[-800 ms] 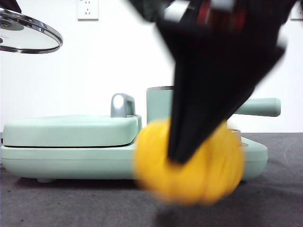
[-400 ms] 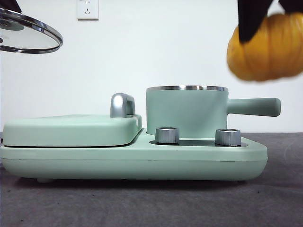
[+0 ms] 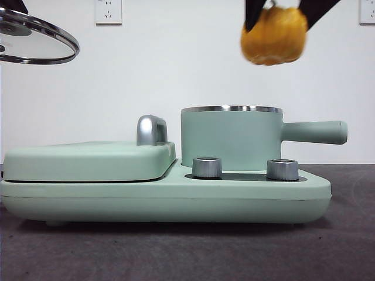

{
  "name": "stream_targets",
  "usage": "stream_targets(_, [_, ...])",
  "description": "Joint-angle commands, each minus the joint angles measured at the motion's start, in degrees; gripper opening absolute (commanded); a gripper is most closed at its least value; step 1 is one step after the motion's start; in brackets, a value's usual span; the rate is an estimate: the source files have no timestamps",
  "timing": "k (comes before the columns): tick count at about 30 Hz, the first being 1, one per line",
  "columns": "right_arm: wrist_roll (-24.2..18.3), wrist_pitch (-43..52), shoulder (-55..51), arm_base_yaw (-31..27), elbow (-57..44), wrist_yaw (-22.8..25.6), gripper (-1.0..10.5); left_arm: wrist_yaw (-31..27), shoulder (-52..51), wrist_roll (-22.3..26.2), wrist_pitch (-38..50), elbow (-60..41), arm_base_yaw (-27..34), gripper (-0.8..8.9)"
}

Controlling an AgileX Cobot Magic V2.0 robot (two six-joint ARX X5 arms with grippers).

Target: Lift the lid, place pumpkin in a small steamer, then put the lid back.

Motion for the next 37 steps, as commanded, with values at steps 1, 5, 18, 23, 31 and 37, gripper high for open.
stream_targets(1, [-3.23,1.6,5.46,-0.11,5.4,-0.04,3.4,0.04,-0.02,-0.28,1.88,0.79,0.0,0.11])
stream_targets(5, [-4.52,4.57,12.04,-0.55,9.99,0.17,3.4,0.04,0.0,-0.37,1.88,0.79,0.0,0.11])
stream_targets(18, [-6.43,8.63,24.72,-0.79,11.93,0.37,3.4,0.04,0.0,-1.36,2.03,0.79,0.0,0.11])
stream_targets(23, [-6.45,8.76,27.63,-0.79,11.89,0.28,3.4,0.04,0.0,-1.33,2.03,0.79,0.0,0.11])
stream_targets(31, [-6.45,8.81,30.53,-0.77,11.89,-0.28,3.4,0.04,0.0,-1.33,2.03,0.79,0.0,0.11])
stream_targets(37, [-6.43,9.49,30.58,-0.77,11.89,-1.86,4.2,0.04,0.0,-1.33,2.03,0.79,0.0,0.11])
